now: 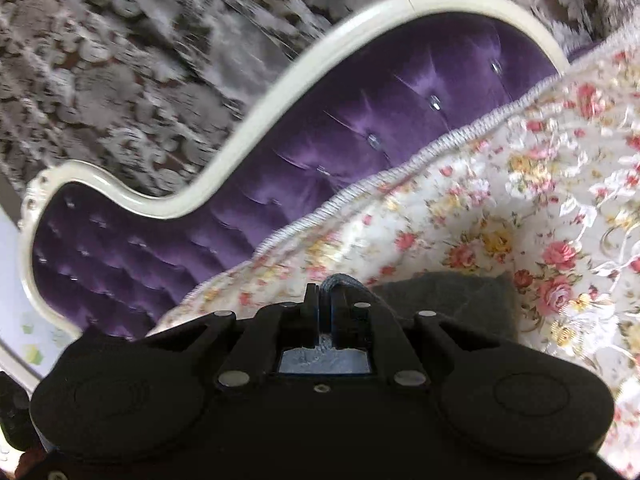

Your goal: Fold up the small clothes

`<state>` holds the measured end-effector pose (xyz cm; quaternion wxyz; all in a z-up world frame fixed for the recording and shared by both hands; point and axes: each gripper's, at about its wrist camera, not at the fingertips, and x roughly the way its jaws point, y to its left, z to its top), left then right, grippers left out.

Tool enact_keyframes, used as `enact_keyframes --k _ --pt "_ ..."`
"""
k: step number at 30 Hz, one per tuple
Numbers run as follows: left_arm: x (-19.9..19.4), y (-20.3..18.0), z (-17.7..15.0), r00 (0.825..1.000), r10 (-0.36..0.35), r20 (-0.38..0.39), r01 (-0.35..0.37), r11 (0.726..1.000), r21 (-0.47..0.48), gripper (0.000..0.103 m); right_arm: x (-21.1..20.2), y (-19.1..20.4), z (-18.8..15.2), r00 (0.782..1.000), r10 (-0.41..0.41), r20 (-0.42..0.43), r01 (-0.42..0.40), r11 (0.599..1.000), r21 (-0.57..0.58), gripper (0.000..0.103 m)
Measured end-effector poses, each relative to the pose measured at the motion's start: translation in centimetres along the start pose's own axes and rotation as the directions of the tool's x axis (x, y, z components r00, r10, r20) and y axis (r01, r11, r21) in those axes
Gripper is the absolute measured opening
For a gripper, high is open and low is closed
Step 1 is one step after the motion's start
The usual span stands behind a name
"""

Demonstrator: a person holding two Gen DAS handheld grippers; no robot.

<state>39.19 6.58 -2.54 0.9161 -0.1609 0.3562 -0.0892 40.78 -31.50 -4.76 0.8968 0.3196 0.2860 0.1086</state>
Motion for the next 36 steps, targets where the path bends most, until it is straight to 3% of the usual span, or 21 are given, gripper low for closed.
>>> enact_keyframes --k 5,6,7,8,9,12,13,17,21,25,29,30,32,33,36 --pt "2.6 0.9 -0.2 1.0 0.019 -0.003 -0.019 1.0 -0.021 0.008 2.7 -1.4 -0.4 0.997 -0.068 -0.039 0.068 0.998 0.001 0.012" --pt "3.1 1.1 -0.1 1.0 0.023 -0.004 -0.023 0.999 -0.024 0.015 3.2 -1.6 -0.4 0.996 -0.075 -0.047 0.075 0.997 0.008 0.013" --pt "3.3 1.2 0.0 1.0 0.028 -0.002 -0.028 0.999 -0.021 0.03 3.5 -1.8 -0.5 0.995 -0.083 -0.05 0.084 0.996 0.015 0.015" --pt "3.4 1.3 0.2 0.999 0.036 0.007 -0.036 0.999 -0.013 0.033 3.8 -2.0 -0.5 0.995 -0.09 -0.049 0.091 0.996 0.021 0.019" --pt "3.2 1.4 0.4 0.999 0.045 0.025 -0.045 0.999 -0.003 0.035 3.8 -2.1 -0.5 0.995 -0.094 -0.042 0.095 0.995 0.027 0.023" --pt "1.8 1.5 1.1 0.995 0.062 0.075 -0.063 0.998 0.017 0.041 3.4 -2.1 -0.1 0.996 -0.082 -0.019 0.083 0.996 0.031 0.06" --pt "1.0 1.5 1.2 0.994 0.064 0.092 -0.067 0.997 0.029 0.047 2.9 -1.8 0.0 0.997 -0.079 -0.004 0.079 0.997 0.018 0.063" --pt "-2.0 0.0 0.4 0.992 0.048 0.117 -0.066 0.985 0.156 0.052 0.8 -0.6 0.1 0.999 -0.054 -0.005 0.053 0.996 -0.074 0.063" --pt "-3.7 -2.3 -2.5 0.995 0.002 0.098 -0.029 0.962 0.272 0.057 -1.1 0.5 -1.1 0.996 -0.076 -0.042 0.067 0.978 -0.2 0.063" --pt "-3.9 -4.1 -5.9 0.996 -0.028 0.088 -0.007 0.927 0.374 0.057 -2.0 1.0 -2.8 0.989 -0.132 -0.063 0.104 0.939 -0.327 0.063" --pt "-2.5 -4.8 -8.1 0.998 -0.025 0.05 0.0 0.893 0.45 0.057 -2.0 0.7 -4.1 0.983 -0.17 -0.075 0.13 0.918 -0.374 0.062" --pt "-1.9 -4.8 -8.3 0.999 -0.015 0.04 -0.005 0.892 0.451 0.057 -1.9 0.7 -4.3 0.981 -0.181 -0.077 0.138 0.912 -0.387 0.06" --pt "-0.8 -4.7 -8.4 1.0 0.011 0.029 -0.022 0.895 0.446 0.057 -1.3 0.6 -4.6 0.975 -0.201 -0.092 0.147 0.9 -0.411 0.037" --pt "-0.1 -4.7 -8.3 0.999 0.028 0.028 -0.037 0.896 0.442 0.057 -1.0 0.7 -4.8 0.971 -0.218 -0.098 0.156 0.889 -0.431 0.013" --pt "2.1 -4.0 -7.5 0.994 0.101 0.028 -0.104 0.911 0.4 0.062 0.0 1.0 -5.1 0.958 -0.28 -0.064 0.215 0.845 -0.489 0.014"
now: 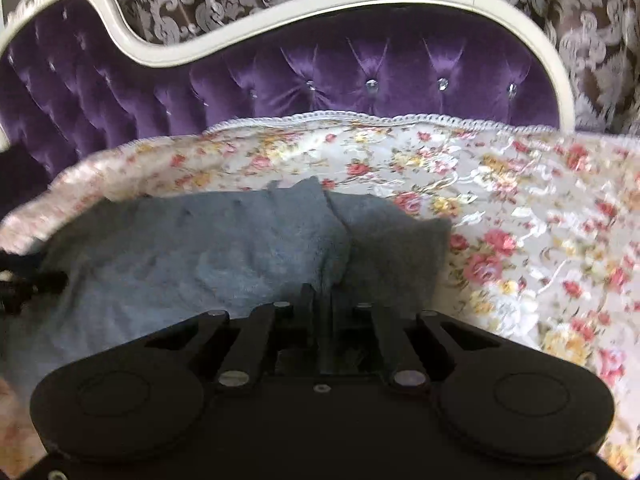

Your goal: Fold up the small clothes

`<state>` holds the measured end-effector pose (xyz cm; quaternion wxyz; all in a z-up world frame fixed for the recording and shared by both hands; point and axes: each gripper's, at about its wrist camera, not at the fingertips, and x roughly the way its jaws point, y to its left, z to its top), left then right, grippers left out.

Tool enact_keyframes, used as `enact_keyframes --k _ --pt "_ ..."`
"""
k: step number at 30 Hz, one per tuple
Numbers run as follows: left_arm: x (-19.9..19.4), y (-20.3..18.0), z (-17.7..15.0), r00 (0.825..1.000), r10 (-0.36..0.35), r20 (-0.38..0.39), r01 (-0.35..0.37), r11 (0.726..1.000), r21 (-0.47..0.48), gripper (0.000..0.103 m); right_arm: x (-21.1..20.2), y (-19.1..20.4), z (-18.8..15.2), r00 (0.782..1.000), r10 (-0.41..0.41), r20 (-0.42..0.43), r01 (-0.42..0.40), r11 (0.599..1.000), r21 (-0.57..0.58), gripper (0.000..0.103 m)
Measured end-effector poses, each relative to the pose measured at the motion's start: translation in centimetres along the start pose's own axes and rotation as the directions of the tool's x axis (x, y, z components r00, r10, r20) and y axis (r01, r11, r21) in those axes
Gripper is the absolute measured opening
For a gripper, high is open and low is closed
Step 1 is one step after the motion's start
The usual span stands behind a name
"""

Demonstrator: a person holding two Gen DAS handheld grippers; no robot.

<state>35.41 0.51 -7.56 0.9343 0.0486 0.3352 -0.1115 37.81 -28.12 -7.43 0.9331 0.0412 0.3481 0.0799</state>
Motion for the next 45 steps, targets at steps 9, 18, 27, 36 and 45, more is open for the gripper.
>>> enact_keyframes --k 9,18,27,36,45 --pt "0.0 1.2 1.3 0.999 0.006 -0.045 -0.01 0.996 -0.087 0.065 0.4 -1.2 -0.2 0.999 -0.007 0.032 0.004 0.997 0.083 0.021" --pt "-4.1 -3.2 2.6 0.997 -0.062 0.037 0.063 0.998 -0.016 0.065 -4.7 1.0 -1.1 0.986 -0.019 0.165 0.018 1.0 0.003 0.063" --pt "1.5 -7.3 1.8 0.994 -0.062 -0.094 0.066 0.997 0.042 0.071 -6.6 3.4 -3.8 0.983 0.015 0.185 -0.005 0.999 -0.051 0.068" --pt "2.2 -6.7 2.0 0.987 -0.087 -0.131 0.086 0.996 -0.02 0.073 -7.6 -1.0 -5.0 0.989 0.042 0.142 -0.06 0.99 0.126 0.079" --pt "2.0 -6.5 1.8 0.988 -0.093 -0.12 0.089 0.996 -0.031 0.074 -6.8 -3.8 -6.4 0.999 0.025 0.039 -0.032 0.982 0.184 0.033"
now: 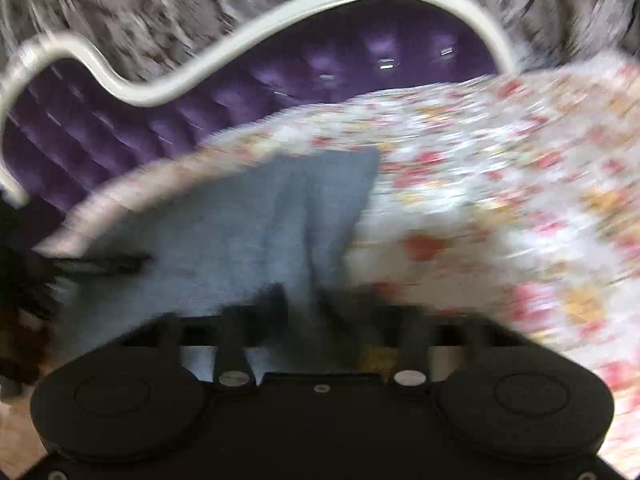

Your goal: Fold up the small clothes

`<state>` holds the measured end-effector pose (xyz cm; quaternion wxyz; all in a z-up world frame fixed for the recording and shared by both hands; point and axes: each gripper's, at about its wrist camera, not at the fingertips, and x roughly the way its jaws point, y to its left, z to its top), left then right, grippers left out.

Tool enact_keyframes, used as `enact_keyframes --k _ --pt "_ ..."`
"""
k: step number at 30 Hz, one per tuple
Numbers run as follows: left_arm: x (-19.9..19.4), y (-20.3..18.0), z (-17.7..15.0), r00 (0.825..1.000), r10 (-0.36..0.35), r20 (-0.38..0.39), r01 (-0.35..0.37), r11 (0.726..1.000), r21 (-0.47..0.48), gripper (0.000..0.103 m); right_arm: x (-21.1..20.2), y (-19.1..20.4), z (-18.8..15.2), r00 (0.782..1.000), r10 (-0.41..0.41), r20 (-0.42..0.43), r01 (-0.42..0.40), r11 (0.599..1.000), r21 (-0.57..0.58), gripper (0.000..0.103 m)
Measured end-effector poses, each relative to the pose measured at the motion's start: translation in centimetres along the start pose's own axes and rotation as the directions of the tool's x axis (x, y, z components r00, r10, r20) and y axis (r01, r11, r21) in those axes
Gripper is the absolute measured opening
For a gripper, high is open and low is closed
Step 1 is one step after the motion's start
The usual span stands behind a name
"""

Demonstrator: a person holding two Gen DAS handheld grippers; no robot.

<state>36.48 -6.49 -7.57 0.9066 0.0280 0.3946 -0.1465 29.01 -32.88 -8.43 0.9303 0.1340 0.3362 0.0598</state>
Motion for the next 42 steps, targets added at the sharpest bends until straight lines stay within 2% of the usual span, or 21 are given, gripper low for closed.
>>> enact_keyframes --k 3,5,7,8,10,11,13,16,21,24,26,28,30,34,37,40,42 --pt "0.0 -0.1 -0.1 1.0 0.004 0.005 -0.004 1.0 0.003 0.074 -0.5 -1.4 -0.2 0.999 0.025 -0.022 -0.023 0.997 0.071 0.025" --pt "-0.1 -0.2 -0.1 1.0 0.008 0.008 -0.008 1.0 0.004 0.074 -0.8 -1.3 -0.2 1.0 0.01 -0.028 -0.009 0.999 0.049 0.026" --pt "-0.1 -0.2 -0.1 1.0 0.008 0.009 -0.008 1.0 0.002 0.074 -1.0 -1.3 0.1 0.999 0.046 -0.023 -0.045 0.998 0.049 0.047" --pt "-0.1 -0.1 -0.1 1.0 0.006 0.007 -0.006 1.0 0.002 0.074 -1.2 -1.5 0.3 0.997 0.08 -0.005 -0.079 0.995 0.068 0.053" --pt "-0.1 -0.1 0.1 1.0 0.003 0.002 -0.003 1.0 -0.001 0.074 -1.5 -2.2 0.7 0.985 0.171 0.037 -0.174 0.977 0.121 0.08" --pt "-0.1 0.0 0.1 1.0 0.003 0.0 -0.003 1.0 -0.001 0.074 -1.4 -2.5 1.0 0.977 0.208 0.044 -0.212 0.967 0.143 0.082" --pt "0.0 0.0 0.1 1.0 0.004 -0.001 -0.004 1.0 -0.003 0.074 -0.7 -2.7 1.7 0.971 0.236 0.046 -0.241 0.957 0.161 0.082" --pt "0.0 -0.1 0.1 1.0 0.006 0.001 -0.006 1.0 -0.005 0.074 0.9 -2.9 2.4 0.973 0.231 0.01 -0.229 0.96 0.163 0.082" --pt "0.1 0.0 0.4 1.0 0.007 -0.01 -0.007 1.0 -0.008 0.074 3.6 -3.2 3.1 0.933 0.359 -0.024 -0.345 0.912 0.222 0.083" --pt "0.0 0.1 1.1 0.999 -0.001 -0.033 0.001 1.0 -0.019 0.073 5.1 -2.9 3.6 0.91 0.414 -0.019 -0.396 0.881 0.261 0.088" --pt "0.0 0.8 2.1 0.998 -0.028 -0.06 0.023 0.997 -0.08 0.072 5.7 -2.5 4.0 0.907 0.421 -0.018 -0.402 0.877 0.264 0.09" --pt "0.0 1.7 3.3 0.997 -0.059 -0.054 0.05 0.986 -0.157 0.071 5.9 -2.3 4.1 0.904 0.427 -0.023 -0.408 0.877 0.253 0.096" --pt "0.6 1.8 4.4 0.999 -0.03 -0.042 0.022 0.985 -0.17 0.07 5.8 -2.0 4.0 0.901 0.432 -0.03 -0.414 0.88 0.233 0.098" --pt "3.1 1.0 4.8 0.996 0.04 -0.075 -0.048 0.992 -0.114 0.069 5.7 -1.9 3.9 0.897 0.44 -0.031 -0.424 0.879 0.219 0.1" --pt "3.8 0.0 4.3 0.994 0.099 -0.038 -0.101 0.993 -0.067 0.071 5.7 -1.8 4.0 0.893 0.449 -0.036 -0.432 0.876 0.214 0.101" --pt "3.8 0.0 4.6 0.993 0.106 -0.043 -0.11 0.99 -0.083 0.071 5.6 -1.6 3.8 0.892 0.45 -0.035 -0.435 0.878 0.2 0.102" --pt "3.2 0.4 4.9 0.995 0.089 -0.048 -0.093 0.991 -0.096 0.067 5.5 -1.5 3.6 0.894 0.448 -0.026 -0.436 0.881 0.187 0.102"
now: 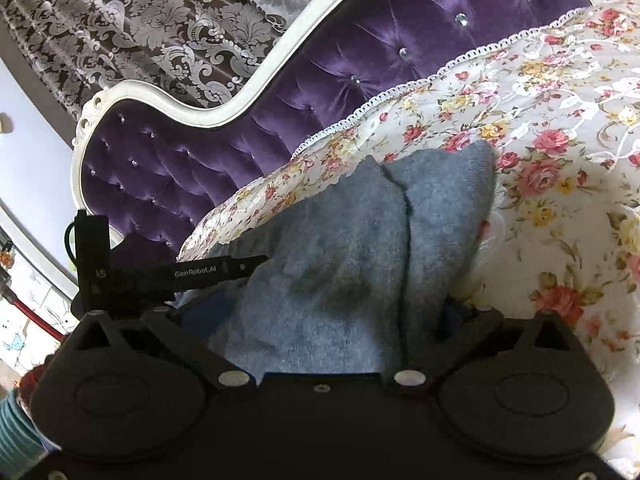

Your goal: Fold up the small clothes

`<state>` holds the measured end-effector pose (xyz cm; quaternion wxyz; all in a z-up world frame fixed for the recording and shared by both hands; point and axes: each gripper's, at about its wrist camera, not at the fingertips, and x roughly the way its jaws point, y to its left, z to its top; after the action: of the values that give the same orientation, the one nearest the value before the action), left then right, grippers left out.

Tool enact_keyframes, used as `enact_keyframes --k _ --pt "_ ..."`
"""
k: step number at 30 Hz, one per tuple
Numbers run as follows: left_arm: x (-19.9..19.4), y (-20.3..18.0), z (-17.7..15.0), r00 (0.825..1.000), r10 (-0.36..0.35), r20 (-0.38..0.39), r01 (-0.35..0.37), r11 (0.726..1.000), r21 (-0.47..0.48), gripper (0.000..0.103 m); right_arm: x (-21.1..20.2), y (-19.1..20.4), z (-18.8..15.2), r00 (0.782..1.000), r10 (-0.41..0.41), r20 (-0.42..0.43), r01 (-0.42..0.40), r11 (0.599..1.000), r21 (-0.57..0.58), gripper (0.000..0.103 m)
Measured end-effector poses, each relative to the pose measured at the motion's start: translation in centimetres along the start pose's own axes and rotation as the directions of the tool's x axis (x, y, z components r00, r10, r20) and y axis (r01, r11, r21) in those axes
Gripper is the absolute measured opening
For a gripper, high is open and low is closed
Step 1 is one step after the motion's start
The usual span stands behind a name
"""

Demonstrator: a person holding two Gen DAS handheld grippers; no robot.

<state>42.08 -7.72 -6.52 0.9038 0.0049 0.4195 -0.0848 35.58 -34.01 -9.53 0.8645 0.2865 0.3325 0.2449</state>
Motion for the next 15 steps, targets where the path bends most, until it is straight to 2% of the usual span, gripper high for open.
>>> enact_keyframes --k 1,5,12,14,15 --pt "-0.6 0.4 0.0 1.0 -0.012 0.007 0.013 1.0 -0.02 0.063 0.0 0.0 -0.1 1.0 0.002 0.002 -0.002 1.0 -0.005 0.102" --pt "-3.8 1.7 -1.7 0.997 -0.053 0.06 0.059 0.993 -0.101 0.063 -0.2 -0.1 0.0 1.0 0.011 0.0 -0.011 1.0 0.014 0.102" --pt "-8.0 1.4 -6.7 0.991 -0.089 0.096 0.091 0.996 -0.014 0.063 -0.5 0.0 0.0 0.999 0.017 -0.028 -0.016 0.999 0.038 0.101" --pt "-8.1 0.9 -7.5 0.993 -0.062 0.101 0.06 0.998 0.026 0.063 -0.5 0.2 -0.1 0.999 -0.008 -0.031 0.01 0.999 0.044 0.093" --pt "-7.4 0.8 -7.6 0.995 -0.064 0.071 0.062 0.997 0.037 0.063 -0.5 0.2 -0.1 0.999 -0.021 -0.033 0.022 0.999 0.048 0.08"
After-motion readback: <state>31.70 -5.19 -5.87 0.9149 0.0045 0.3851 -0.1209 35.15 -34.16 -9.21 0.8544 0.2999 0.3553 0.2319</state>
